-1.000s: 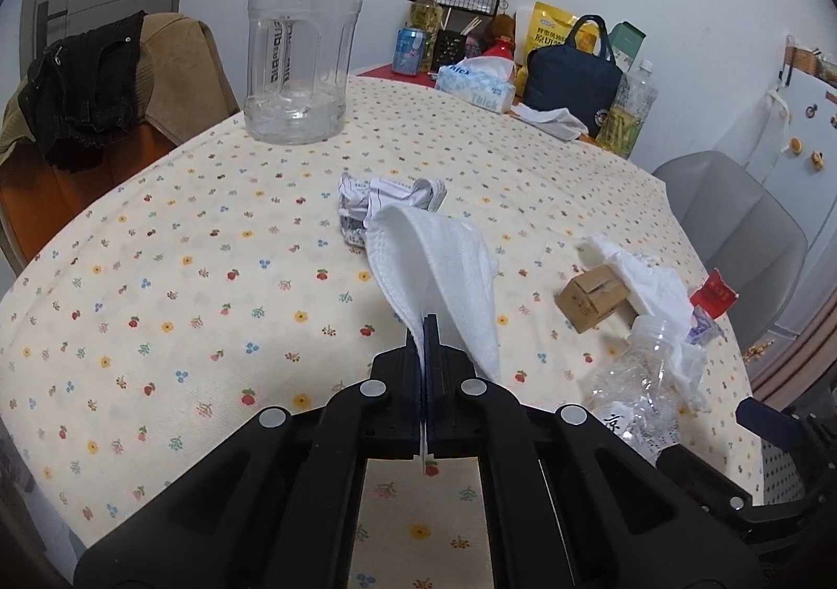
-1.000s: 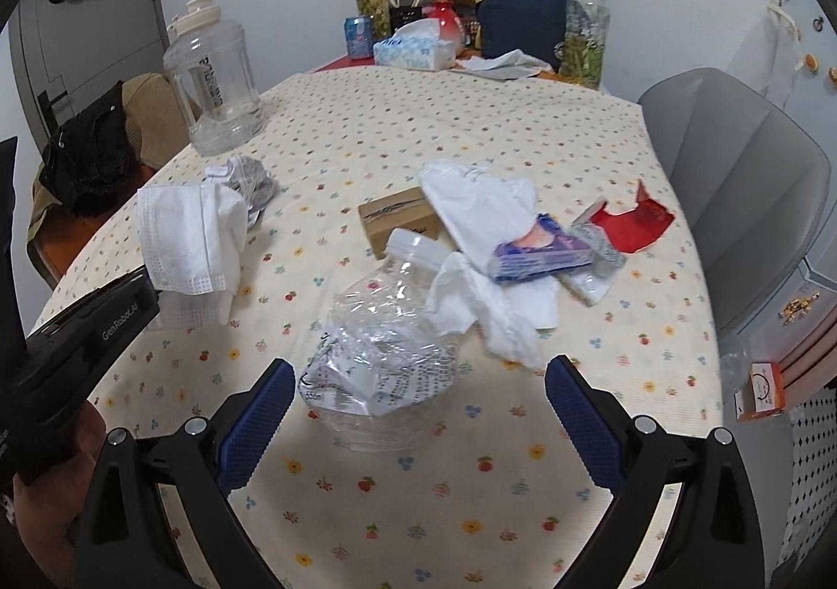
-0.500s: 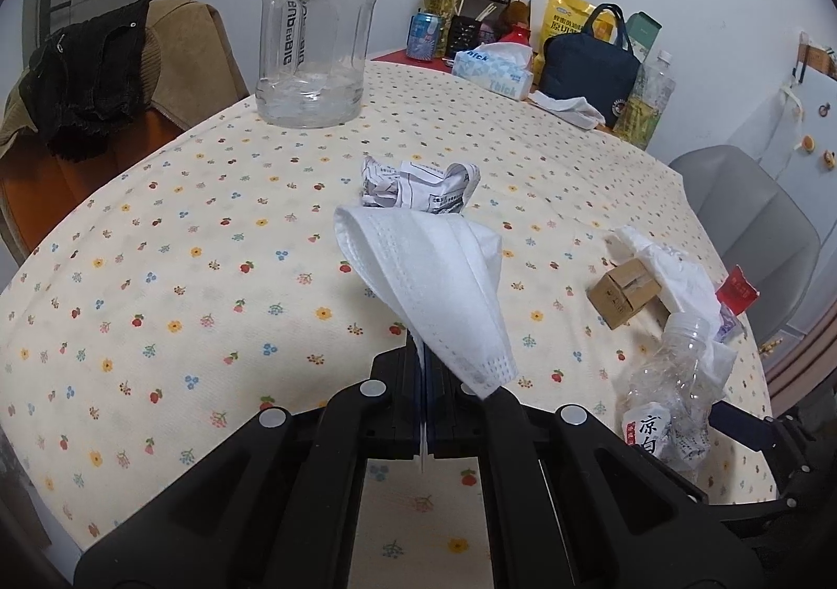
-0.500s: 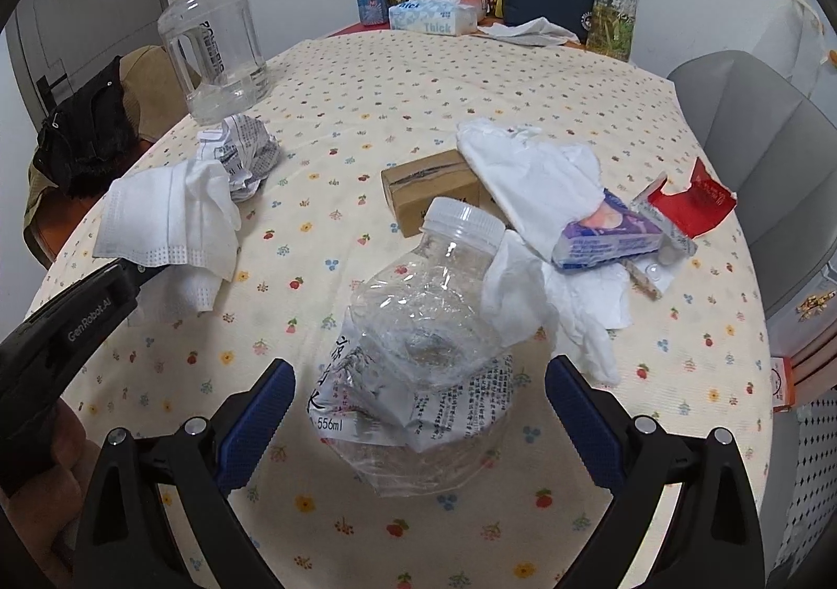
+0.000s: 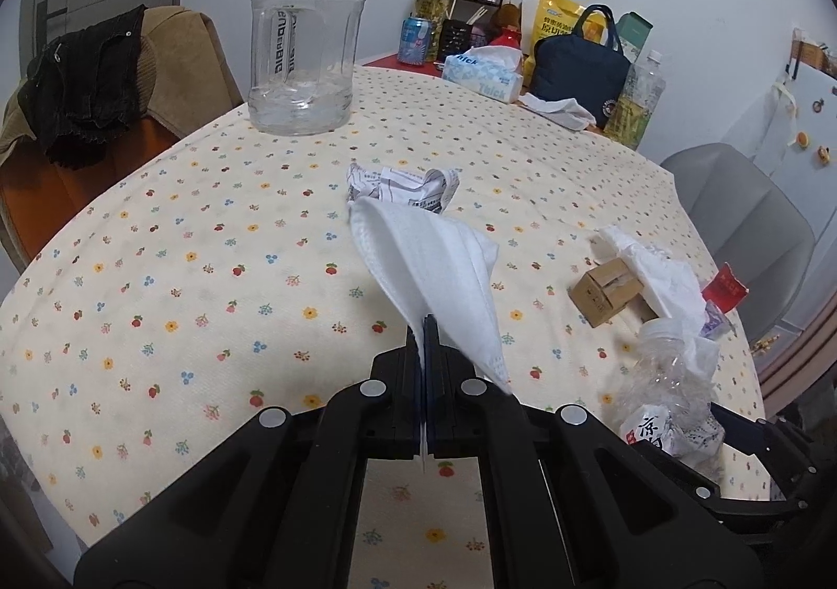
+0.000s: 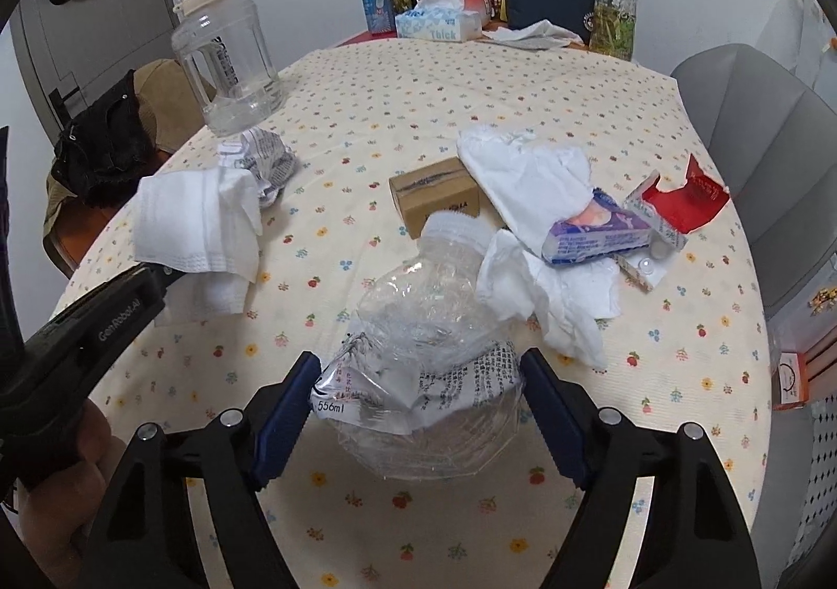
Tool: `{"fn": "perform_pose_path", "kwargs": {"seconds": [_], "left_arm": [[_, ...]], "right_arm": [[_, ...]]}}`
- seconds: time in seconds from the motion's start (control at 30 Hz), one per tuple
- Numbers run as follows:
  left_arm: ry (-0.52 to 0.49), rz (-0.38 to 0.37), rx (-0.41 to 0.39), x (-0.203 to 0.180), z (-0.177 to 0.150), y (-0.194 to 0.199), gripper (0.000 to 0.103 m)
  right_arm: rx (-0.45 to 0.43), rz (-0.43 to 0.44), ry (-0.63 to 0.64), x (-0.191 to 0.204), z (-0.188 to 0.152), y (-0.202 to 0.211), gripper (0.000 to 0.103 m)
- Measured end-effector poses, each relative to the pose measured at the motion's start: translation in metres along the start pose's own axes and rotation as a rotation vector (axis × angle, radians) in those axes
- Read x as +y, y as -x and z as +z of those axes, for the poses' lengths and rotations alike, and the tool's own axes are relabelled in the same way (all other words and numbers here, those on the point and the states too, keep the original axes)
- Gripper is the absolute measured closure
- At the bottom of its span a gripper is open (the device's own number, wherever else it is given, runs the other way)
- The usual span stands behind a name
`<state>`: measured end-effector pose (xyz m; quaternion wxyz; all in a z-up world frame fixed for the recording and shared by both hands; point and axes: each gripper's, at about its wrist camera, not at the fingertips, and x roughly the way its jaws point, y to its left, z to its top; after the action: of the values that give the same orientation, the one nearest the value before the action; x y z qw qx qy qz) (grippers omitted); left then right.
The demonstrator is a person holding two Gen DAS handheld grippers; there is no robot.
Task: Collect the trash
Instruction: 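Grasp the crumpled clear plastic bottle with the right tool while the left tool holds the lid, then carry the lid and bottle in both tools over the trash bin by the chair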
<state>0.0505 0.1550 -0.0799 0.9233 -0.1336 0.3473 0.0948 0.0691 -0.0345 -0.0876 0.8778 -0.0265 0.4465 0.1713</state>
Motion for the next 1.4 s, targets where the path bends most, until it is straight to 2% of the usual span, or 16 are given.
{"fn": "perform_pose_path", "kwargs": {"seconds": [0.5,0.77,1.17,1.4], "left_arm": [[-0.035,-0.024,-0.057,-0.021,0.008,0.032,0.101],[-0.074,-0.058,-0.082,-0.048,0.010,0.045,0.101],[-0.154,-0.117,-0.087,-0.102,0.014,0.049,0.101],[-0.227,-0.165,-0.100,-0.148,0.016,0.054,0.101]], "right_arm": [[-0.136,0.006,-0.012,-0.012,0.007,0.064,0.027],[-0.195,-0.010,-0.034,-0.028,0.008,0.094,0.027],[-0.248,-0.070,-0.129,-0.082,0.000,0.125,0.027],[-0.278,-0.114,-0.207,-0.125,-0.009,0.141,0.027]]}}
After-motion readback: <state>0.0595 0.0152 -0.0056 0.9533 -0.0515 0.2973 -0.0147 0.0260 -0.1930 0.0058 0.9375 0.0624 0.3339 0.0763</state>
